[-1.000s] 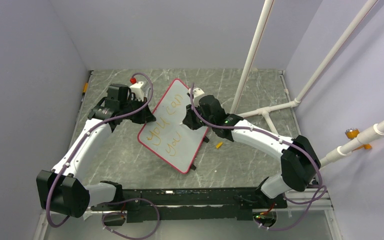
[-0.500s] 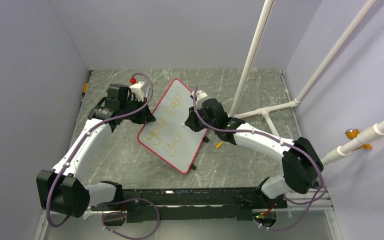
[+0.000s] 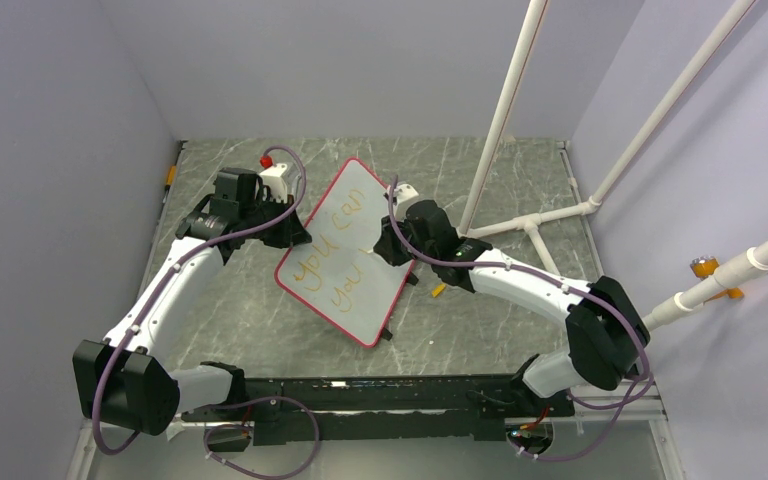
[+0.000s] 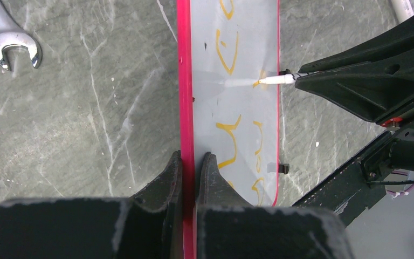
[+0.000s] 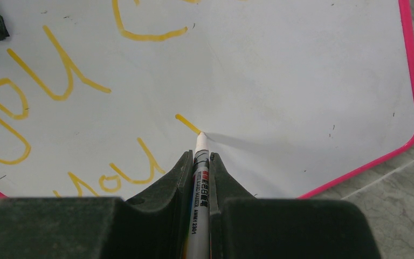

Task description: Write a sentence on the whiteboard

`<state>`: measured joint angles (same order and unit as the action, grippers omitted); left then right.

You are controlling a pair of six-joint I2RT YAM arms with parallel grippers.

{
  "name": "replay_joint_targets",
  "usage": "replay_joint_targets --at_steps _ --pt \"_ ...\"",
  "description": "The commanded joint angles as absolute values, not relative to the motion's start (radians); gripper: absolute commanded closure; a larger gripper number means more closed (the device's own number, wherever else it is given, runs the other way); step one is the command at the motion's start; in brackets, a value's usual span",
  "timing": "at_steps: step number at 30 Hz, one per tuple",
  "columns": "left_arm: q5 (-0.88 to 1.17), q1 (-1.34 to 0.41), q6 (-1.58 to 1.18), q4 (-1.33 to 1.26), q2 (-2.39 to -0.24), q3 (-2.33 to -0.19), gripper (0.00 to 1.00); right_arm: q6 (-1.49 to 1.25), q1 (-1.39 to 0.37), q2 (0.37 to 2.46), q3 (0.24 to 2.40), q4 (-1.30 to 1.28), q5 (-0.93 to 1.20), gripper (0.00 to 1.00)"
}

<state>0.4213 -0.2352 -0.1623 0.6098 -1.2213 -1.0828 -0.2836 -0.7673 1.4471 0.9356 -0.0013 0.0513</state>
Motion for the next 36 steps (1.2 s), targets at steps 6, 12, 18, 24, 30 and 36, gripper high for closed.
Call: replay_joint_targets --at_steps 6,12,18,24,30,36 --pt "0.282 -0.231 -0.058 0.581 -1.215 -1.084 1.0 -0.268 -0.77 1.493 1.035 -0.054 0.036 1.0" --pt "0.281 -0.232 -0.058 0.581 -1.213 -1.084 1.0 -0.266 -0.771 1.517 1.084 -0.061 0.04 1.0" --pt "0.282 -0.232 -0.058 0.581 -1.215 -1.084 1.0 -0.265 -0.77 1.536 1.118 -0.068 0.038 1.0" --pt "0.282 -0.233 -0.058 0.582 -1.217 -1.085 1.0 -0.267 -0.77 1.527 1.107 -0.066 0.034 1.0" --pt "0.281 -0.233 -0.058 0.58 -1.215 -1.084 1.0 -0.27 -0.77 1.51 1.052 -0.057 0.028 1.0" --pt "0.282 -0.235 -0.058 0.581 -1.217 -1.085 1.0 -0.269 -0.769 1.485 0.994 -0.051 0.013 1.0"
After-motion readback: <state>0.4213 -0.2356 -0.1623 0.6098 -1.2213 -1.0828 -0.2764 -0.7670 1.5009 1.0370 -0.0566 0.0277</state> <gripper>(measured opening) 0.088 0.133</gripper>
